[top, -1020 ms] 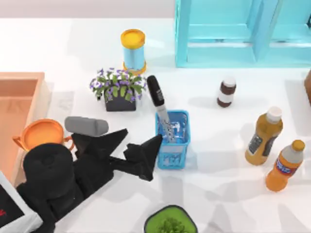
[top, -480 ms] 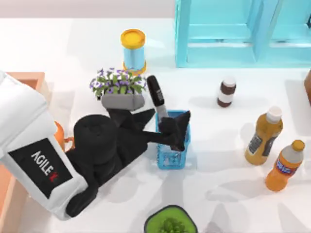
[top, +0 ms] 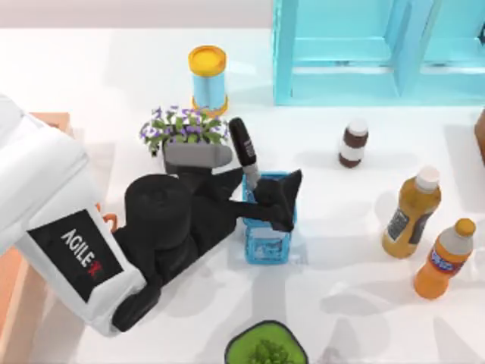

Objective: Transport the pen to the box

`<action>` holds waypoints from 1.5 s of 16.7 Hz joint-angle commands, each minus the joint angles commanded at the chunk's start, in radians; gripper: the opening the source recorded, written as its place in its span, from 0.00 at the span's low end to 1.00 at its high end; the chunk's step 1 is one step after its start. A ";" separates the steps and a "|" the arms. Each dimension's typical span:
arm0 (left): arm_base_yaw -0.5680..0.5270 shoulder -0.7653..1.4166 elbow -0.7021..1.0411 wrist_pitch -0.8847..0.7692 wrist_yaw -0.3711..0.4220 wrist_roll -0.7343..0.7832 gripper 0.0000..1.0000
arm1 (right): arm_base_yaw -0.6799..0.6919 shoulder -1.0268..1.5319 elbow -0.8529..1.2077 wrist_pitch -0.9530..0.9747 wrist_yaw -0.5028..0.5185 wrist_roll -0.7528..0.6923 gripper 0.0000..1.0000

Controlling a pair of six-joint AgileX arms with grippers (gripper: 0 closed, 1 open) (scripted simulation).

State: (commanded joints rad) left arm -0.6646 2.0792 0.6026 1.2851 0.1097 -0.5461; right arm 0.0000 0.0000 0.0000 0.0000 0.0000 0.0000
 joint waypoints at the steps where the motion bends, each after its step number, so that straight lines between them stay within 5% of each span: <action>1: 0.000 0.000 0.000 0.000 0.000 0.000 0.85 | 0.000 0.000 0.000 0.000 0.000 0.000 1.00; 12: 0.000 0.000 0.000 0.000 0.000 0.000 0.02 | 0.000 0.000 0.000 0.000 0.000 0.000 1.00; 25: 0.020 -0.065 -0.007 -0.062 0.039 0.008 0.00 | 0.000 0.000 0.000 0.000 0.000 0.000 1.00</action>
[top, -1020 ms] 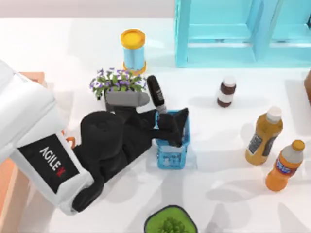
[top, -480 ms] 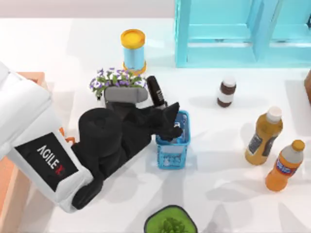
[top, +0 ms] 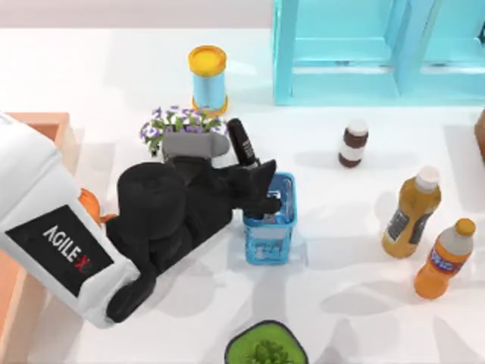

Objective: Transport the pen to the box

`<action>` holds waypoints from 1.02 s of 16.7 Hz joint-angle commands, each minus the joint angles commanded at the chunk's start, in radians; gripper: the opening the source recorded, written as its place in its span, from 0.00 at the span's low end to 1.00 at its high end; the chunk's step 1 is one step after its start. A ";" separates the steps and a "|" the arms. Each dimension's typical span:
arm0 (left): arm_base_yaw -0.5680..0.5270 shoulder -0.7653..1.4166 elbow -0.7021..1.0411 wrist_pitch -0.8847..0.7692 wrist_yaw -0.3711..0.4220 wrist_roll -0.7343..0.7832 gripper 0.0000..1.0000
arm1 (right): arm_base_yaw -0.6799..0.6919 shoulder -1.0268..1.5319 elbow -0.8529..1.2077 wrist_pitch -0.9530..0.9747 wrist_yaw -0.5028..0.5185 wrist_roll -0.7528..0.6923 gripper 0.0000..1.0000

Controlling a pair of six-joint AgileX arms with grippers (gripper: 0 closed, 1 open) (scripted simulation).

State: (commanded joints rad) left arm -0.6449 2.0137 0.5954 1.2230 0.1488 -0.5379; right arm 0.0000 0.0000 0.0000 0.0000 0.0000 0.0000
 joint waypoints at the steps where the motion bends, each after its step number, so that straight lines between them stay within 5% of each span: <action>1: 0.007 -0.030 -0.005 -0.042 0.027 0.002 0.00 | 0.000 0.000 0.000 0.000 0.000 0.000 1.00; 10: 0.266 -0.486 0.022 -0.528 0.344 0.074 0.00 | 0.000 0.000 0.000 0.000 0.000 0.000 1.00; 17: 0.494 -0.720 0.028 -0.750 0.446 0.093 0.00 | 0.000 0.000 0.000 0.000 0.000 0.000 1.00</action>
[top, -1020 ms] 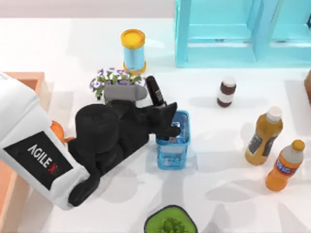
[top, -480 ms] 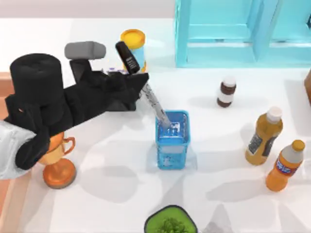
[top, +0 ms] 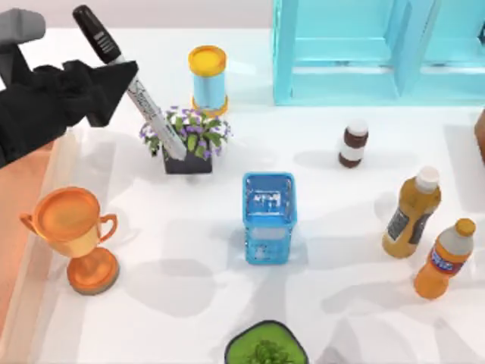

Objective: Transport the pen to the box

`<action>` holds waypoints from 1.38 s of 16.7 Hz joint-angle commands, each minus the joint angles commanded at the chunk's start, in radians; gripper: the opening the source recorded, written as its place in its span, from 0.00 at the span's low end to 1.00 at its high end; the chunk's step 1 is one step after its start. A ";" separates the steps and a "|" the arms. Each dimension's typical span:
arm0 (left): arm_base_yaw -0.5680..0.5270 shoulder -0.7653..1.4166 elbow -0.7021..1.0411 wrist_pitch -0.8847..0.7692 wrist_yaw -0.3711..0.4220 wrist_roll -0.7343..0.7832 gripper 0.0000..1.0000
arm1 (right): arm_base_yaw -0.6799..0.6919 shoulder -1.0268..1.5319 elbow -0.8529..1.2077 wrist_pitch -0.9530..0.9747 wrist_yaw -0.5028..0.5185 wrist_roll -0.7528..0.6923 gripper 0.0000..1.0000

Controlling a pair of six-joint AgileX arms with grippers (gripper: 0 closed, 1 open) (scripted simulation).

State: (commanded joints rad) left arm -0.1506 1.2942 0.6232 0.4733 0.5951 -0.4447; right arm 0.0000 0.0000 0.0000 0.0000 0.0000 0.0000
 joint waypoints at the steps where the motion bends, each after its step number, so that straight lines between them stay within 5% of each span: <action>1: 0.008 -0.006 -0.001 -0.006 0.002 0.000 0.00 | 0.000 0.000 0.000 0.000 0.000 0.000 1.00; 7: 0.015 0.007 0.003 0.005 0.012 -0.001 0.00 | 0.000 0.000 0.000 0.000 0.000 0.000 1.00; 11: 0.126 0.093 0.041 0.114 0.163 -0.023 0.00 | 0.000 0.000 0.000 0.000 0.000 0.000 1.00; 14: 0.264 0.188 0.096 0.260 0.389 -0.036 0.00 | 0.000 0.000 0.000 0.000 0.000 0.000 1.00; 23: 0.757 0.428 0.277 0.765 1.272 -0.029 0.00 | 0.000 0.000 0.000 0.000 0.000 0.000 1.00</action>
State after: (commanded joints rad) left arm 0.6062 1.7221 0.9006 1.2379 1.8667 -0.4733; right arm 0.0000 0.0000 0.0000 0.0000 0.0000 0.0000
